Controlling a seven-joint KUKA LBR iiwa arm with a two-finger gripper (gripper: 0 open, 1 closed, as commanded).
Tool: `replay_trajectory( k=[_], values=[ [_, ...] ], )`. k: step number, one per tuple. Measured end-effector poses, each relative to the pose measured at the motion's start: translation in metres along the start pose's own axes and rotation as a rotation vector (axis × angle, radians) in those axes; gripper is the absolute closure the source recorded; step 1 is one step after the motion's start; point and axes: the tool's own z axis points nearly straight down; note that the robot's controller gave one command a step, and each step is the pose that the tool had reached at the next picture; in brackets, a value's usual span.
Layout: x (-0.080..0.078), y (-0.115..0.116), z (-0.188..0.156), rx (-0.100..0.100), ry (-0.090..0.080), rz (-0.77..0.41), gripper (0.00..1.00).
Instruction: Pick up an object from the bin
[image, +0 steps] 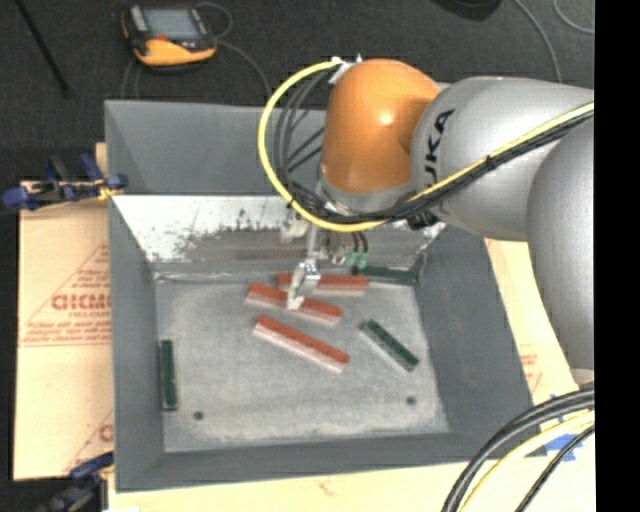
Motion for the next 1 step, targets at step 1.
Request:
replay_trajectory(
  k=[1],
  values=[
    [0.0268,0.0128,0.0622,0.003,0.003,-0.035,0.00]
  ],
)
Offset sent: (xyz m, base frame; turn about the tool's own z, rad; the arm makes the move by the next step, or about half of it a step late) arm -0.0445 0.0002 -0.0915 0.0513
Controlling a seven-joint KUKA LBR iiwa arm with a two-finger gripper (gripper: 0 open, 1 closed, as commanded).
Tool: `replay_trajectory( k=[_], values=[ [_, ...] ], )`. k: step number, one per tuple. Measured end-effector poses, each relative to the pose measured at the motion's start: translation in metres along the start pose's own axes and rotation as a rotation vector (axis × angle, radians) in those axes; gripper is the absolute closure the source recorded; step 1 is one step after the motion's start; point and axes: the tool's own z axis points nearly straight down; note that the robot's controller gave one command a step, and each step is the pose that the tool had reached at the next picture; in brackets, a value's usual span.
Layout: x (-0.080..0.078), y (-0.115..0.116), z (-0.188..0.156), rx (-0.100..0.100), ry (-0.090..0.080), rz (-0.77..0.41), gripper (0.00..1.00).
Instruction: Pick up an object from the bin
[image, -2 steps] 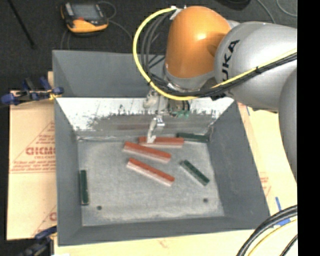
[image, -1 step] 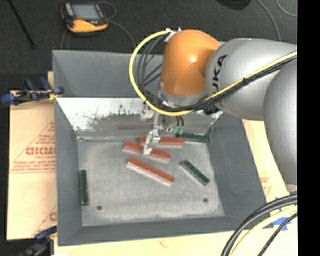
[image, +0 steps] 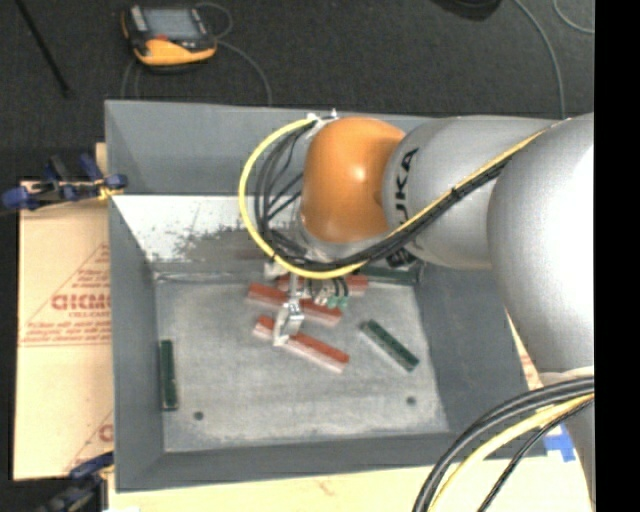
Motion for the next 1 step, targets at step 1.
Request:
replay_trajectory(
  k=[1],
  values=[
    [0.0155,-0.0071,0.0265,-0.002,0.007,0.069,0.00]
  ],
)
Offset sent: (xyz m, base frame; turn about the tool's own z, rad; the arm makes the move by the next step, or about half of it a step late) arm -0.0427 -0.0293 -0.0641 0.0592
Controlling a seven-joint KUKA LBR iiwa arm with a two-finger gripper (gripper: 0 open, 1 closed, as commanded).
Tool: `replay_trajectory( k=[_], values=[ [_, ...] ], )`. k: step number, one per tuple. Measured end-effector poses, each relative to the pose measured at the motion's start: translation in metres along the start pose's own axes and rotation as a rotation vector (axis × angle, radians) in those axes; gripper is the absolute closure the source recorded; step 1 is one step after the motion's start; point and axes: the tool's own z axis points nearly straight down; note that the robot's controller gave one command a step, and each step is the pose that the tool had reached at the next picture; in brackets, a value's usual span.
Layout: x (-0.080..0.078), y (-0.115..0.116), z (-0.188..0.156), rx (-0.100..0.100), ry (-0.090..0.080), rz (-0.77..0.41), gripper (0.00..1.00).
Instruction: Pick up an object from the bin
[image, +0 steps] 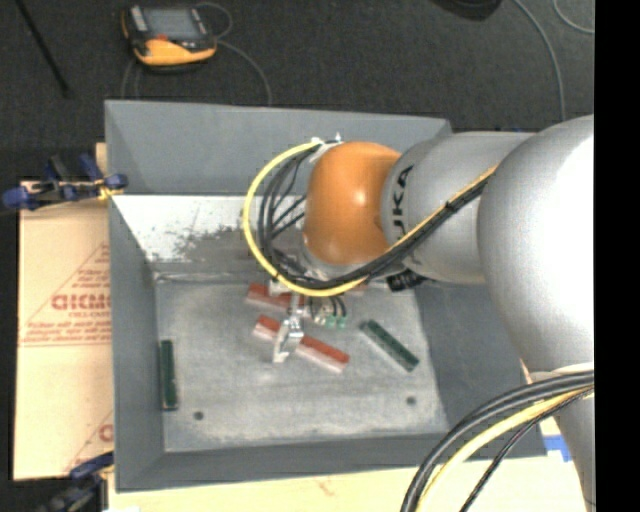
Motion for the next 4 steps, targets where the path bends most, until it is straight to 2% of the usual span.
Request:
replay_trajectory(
  k=[1,2,3,4],
  values=[
    [0.021,-0.020,0.031,0.002,-0.006,-0.004,0.00],
    [0.018,-0.016,0.023,-0.001,0.001,-0.007,1.00],
    [0.018,-0.016,0.023,-0.001,0.000,-0.006,1.00],
    [0.015,-0.014,-0.024,0.001,0.003,0.044,1.00]
  ],
)
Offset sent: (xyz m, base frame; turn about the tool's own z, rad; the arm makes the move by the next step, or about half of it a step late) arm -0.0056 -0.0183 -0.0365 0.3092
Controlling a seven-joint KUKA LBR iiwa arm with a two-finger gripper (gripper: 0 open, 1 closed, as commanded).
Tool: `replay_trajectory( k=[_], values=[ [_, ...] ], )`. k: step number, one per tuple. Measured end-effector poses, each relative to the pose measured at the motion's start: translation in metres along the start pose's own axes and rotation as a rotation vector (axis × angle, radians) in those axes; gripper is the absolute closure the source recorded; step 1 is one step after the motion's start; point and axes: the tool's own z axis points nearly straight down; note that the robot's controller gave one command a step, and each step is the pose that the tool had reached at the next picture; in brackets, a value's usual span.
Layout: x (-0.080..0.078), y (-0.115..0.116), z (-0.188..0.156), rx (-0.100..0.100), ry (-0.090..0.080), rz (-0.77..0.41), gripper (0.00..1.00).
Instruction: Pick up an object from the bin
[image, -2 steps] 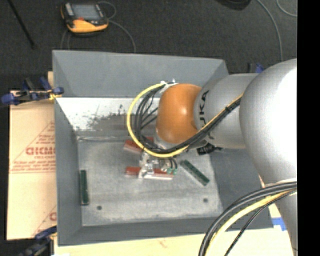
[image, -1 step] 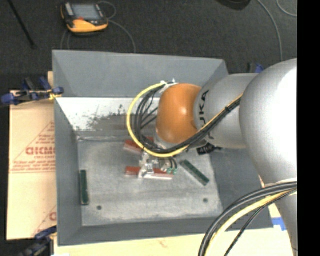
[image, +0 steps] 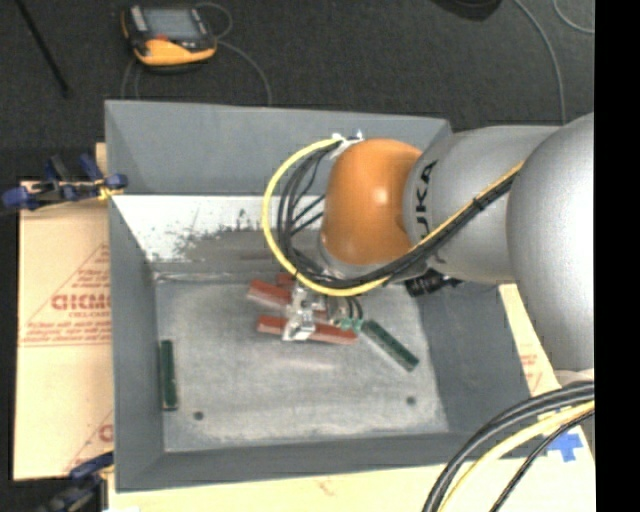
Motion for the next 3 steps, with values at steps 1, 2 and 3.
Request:
replay_trajectory(
  k=[1,2,3],
  values=[
    [-0.015,0.030,-0.047,0.002,-0.008,-0.051,1.00],
    [-0.008,0.010,-0.032,0.000,-0.011,-0.056,1.00],
    [-0.015,0.002,-0.152,0.000,-0.008,0.011,1.00]
  ],
)
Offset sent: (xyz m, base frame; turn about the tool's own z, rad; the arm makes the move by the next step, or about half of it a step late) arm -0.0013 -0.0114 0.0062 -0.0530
